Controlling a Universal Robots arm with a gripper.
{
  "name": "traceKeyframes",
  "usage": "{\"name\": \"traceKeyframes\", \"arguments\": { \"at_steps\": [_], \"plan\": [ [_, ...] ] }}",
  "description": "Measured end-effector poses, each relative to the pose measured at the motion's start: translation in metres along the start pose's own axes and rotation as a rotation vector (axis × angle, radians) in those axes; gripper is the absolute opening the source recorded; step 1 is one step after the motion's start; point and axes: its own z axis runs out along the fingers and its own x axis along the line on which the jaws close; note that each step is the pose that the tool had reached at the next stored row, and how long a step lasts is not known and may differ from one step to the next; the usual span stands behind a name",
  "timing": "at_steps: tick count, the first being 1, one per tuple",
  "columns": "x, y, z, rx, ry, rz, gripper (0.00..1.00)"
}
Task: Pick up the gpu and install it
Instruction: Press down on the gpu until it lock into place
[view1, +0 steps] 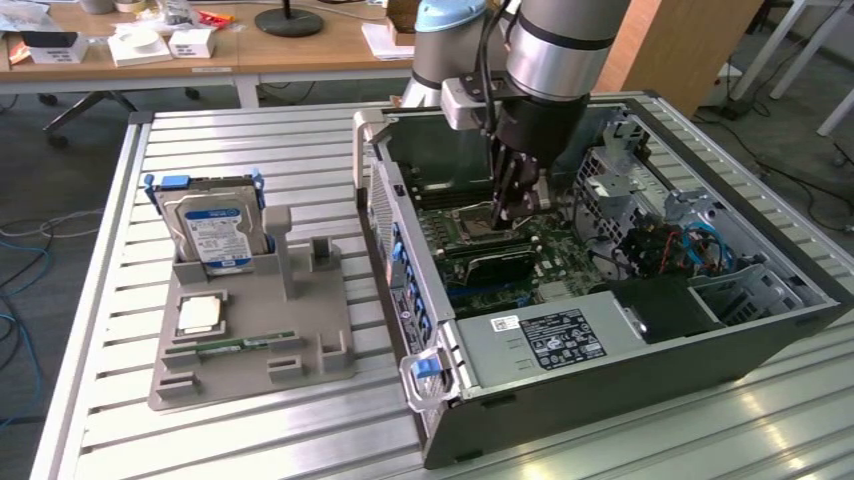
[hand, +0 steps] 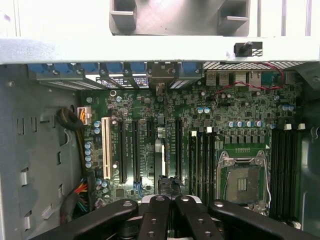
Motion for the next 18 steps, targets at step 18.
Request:
{"name": "traceKeyframes", "arguments": {
  "at_steps": [18],
  "plan": [
    [0.0, 0.0001, 0.0141, -0.0001, 0.0001, 0.0, 0.1]
  ]
}}
